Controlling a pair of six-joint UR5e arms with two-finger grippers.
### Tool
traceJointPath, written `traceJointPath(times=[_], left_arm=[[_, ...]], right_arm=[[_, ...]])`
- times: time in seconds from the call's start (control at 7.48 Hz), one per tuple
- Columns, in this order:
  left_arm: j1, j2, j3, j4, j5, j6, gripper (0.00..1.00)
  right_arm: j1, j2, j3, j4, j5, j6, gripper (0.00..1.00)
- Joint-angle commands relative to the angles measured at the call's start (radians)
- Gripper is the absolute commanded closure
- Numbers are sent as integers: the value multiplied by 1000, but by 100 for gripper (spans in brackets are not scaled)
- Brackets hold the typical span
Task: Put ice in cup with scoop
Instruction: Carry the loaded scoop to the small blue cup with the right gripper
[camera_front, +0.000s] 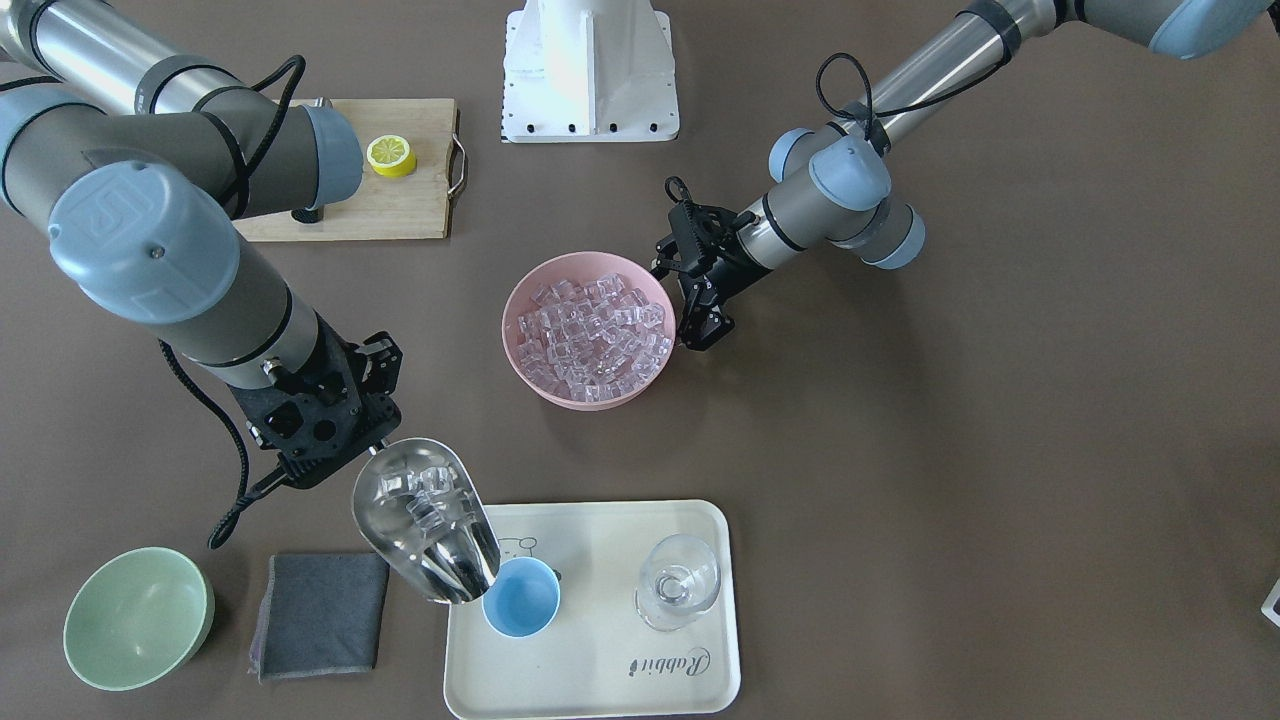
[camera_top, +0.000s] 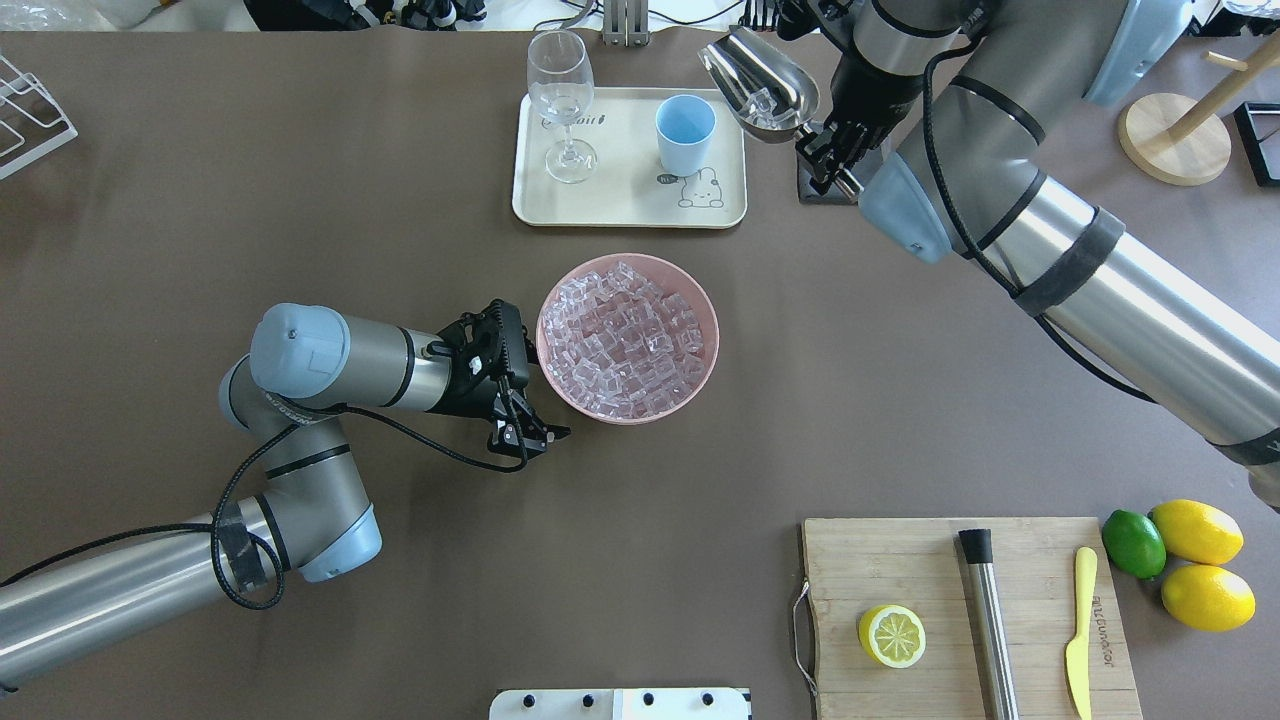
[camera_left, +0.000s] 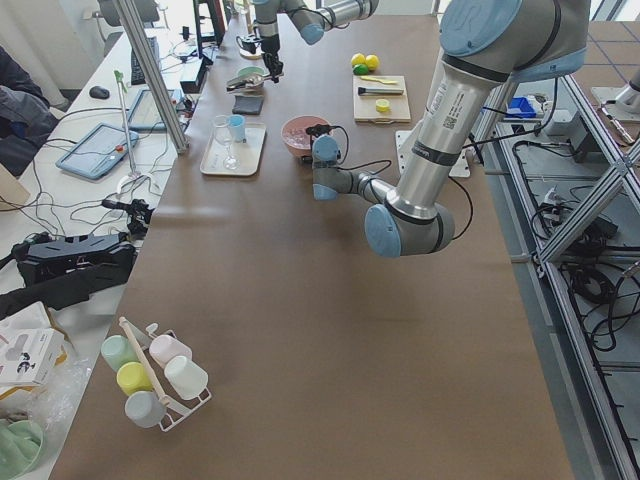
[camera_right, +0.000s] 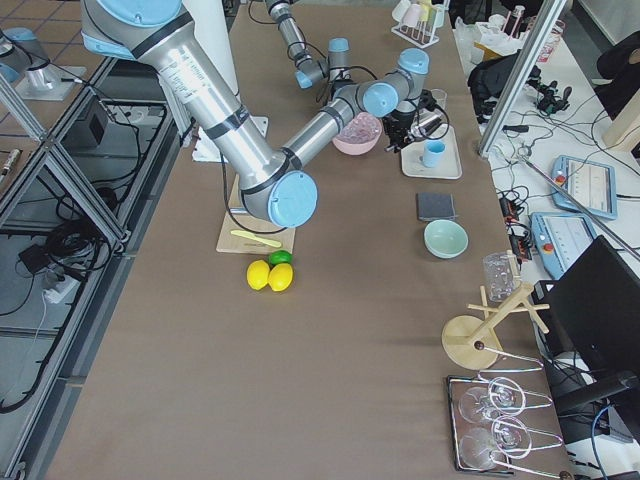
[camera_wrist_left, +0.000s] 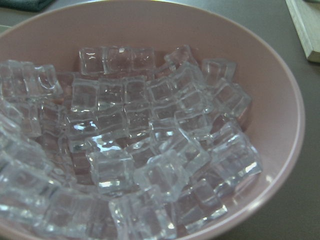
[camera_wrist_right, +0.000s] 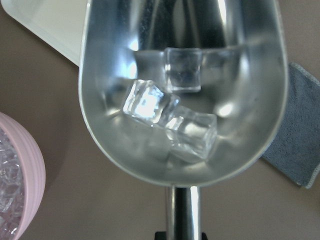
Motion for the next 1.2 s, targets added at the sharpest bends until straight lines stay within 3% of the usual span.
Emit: traceJointPath(times=[0.0, 0.53, 0.8, 1.07], left_arm=[[0, 12, -9, 0, -1, 0, 3], [0, 21, -20, 0, -1, 0, 3], [0, 22, -21, 0, -1, 0, 3], [2, 27, -21, 0, -1, 0, 3]], right_arm=[[27, 101, -131, -191, 30, -107, 100], [19, 291, -380, -418, 32, -249, 100], [15, 335, -386, -531, 29, -277, 100], [-13, 348, -388, -564, 35, -276, 100]])
